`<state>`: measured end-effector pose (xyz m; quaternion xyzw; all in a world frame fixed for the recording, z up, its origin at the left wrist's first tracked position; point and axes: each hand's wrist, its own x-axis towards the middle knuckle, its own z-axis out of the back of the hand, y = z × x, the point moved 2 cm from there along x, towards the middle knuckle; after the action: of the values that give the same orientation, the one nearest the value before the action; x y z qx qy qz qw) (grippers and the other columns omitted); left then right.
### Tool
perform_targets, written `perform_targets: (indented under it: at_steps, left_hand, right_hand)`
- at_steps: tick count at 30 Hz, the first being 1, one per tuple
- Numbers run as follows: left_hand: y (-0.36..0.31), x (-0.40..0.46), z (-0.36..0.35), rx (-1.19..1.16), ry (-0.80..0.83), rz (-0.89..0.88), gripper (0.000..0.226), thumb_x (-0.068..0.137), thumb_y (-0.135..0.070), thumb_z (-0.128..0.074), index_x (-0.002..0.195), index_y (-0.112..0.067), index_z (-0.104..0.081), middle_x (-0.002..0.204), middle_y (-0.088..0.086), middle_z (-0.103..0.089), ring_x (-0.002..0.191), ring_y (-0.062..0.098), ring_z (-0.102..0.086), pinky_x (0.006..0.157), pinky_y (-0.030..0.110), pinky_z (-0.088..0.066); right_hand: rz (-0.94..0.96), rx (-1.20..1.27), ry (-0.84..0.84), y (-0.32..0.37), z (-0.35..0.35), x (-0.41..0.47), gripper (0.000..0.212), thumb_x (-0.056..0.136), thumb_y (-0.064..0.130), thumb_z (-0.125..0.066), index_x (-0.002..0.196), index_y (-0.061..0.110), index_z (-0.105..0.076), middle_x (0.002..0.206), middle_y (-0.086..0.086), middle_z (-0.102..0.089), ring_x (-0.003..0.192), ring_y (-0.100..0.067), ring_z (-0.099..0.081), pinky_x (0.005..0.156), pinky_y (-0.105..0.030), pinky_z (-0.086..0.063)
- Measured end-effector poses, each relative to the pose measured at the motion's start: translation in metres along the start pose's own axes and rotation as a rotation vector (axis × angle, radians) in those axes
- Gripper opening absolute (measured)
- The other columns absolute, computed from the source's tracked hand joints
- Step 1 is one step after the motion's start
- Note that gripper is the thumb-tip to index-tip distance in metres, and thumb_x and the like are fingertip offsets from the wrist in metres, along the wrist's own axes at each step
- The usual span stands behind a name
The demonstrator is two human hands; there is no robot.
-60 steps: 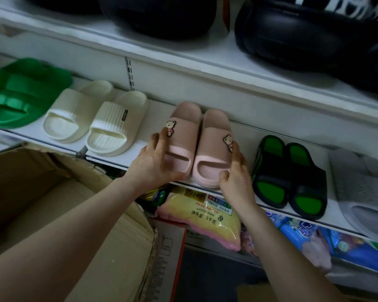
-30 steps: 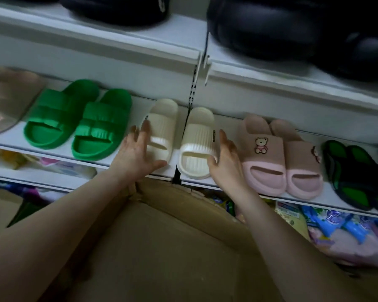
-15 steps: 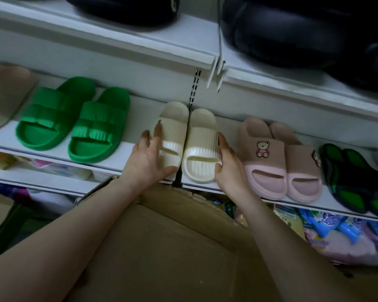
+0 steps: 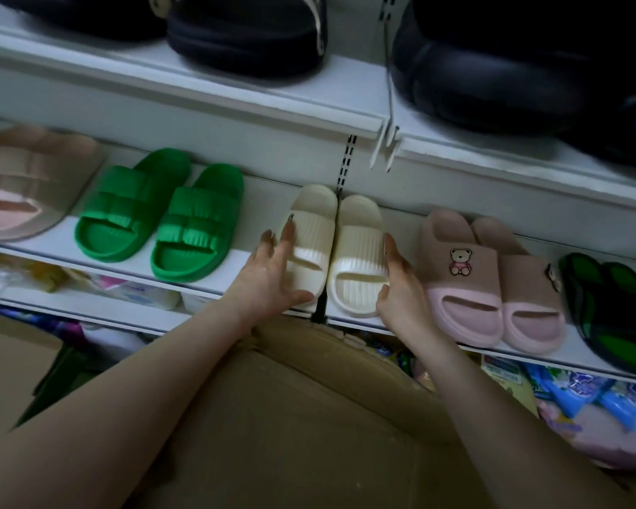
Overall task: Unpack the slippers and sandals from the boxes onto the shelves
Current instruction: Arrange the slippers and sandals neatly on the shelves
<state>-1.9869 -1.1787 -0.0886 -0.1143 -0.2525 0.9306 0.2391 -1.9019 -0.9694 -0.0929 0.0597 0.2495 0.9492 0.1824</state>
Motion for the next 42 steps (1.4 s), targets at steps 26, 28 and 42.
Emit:
perform_targets:
  at_steps: [26,28,42]
  left_hand:
    - [0.25,-0.015,0.167,0.078,-0.226,-0.114,0.107,0.072,-0.042,-0.08,0.153,-0.013,-0.017,0.15,0.027,-0.029,0.135,0.041,-0.034,0.111,0.043,-0.03]
    - [0.253,-0.011,0.161,0.002,-0.178,-0.089,0.114,0.069,-0.044,-0.081,0.154,-0.017,-0.01,0.154,0.023,-0.021,0.139,0.038,-0.03,0.112,0.037,-0.027]
    - [0.241,-0.011,0.127,-0.04,-0.157,-0.149,0.118,0.061,-0.043,-0.086,0.152,-0.013,-0.018,0.153,0.022,-0.021,0.137,0.037,-0.034,0.109,0.039,-0.034]
  right_hand:
    - [0.073,0.007,0.017,0.248,-0.13,0.024,0.08,0.095,0.044,-0.052,0.154,0.037,0.002,0.147,-0.019,-0.033,0.123,-0.041,-0.049,0.103,-0.044,-0.045]
    - [0.064,-0.008,0.039,0.249,-0.132,0.028,0.082,0.095,0.044,-0.054,0.156,0.034,0.001,0.145,-0.018,-0.034,0.12,-0.039,-0.051,0.103,-0.04,-0.043]
    - [0.036,-0.004,0.107,0.242,-0.125,0.028,0.077,0.098,0.039,-0.053,0.156,0.036,-0.002,0.151,-0.013,-0.031,0.121,-0.035,-0.053,0.102,-0.037,-0.043]
